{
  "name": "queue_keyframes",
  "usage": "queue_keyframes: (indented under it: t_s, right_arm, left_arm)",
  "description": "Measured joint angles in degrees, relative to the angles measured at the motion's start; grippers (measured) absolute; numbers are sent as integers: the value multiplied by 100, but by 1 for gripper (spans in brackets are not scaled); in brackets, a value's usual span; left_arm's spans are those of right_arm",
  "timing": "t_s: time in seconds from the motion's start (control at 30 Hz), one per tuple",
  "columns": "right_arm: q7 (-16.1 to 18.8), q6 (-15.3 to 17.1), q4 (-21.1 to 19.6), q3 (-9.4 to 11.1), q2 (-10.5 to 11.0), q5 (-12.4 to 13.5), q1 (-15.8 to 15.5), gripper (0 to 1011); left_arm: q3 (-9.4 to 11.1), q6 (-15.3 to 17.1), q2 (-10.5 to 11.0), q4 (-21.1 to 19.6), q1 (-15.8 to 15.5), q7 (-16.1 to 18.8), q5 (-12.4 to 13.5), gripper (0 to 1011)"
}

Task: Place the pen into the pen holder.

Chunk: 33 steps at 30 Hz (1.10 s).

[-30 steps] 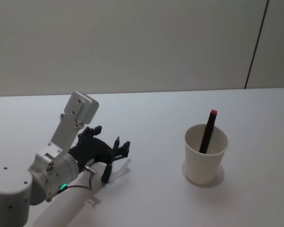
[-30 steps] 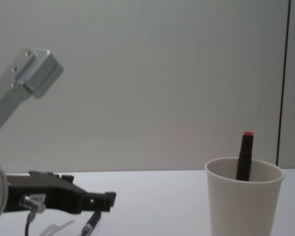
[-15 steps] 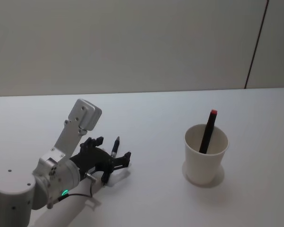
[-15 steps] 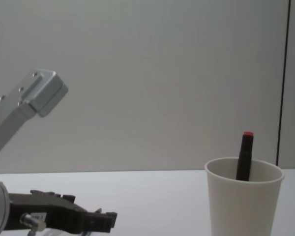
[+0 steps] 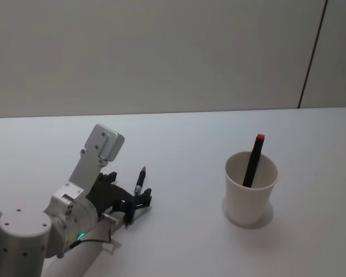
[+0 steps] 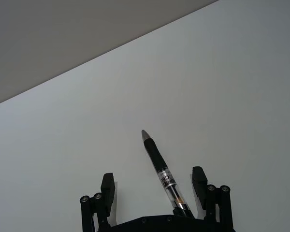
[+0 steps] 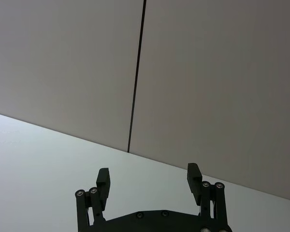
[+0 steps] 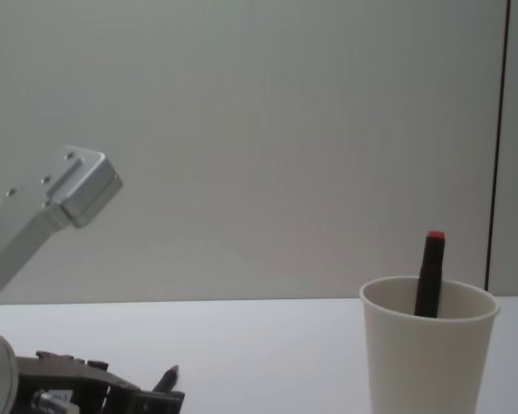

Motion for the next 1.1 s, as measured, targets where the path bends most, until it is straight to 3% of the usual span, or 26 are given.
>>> queue_keyframes:
  t_s: [0.5,1.1]
  right_arm:
    - [0,0,0,0,0,0,0,1002]
    - [0,0,0,0,0,0,0,1002]
  left_arm:
    - [23,378,-160,2,-61,154,48,1001]
    - [-6,537,-225,-8,-67,158,2,1001]
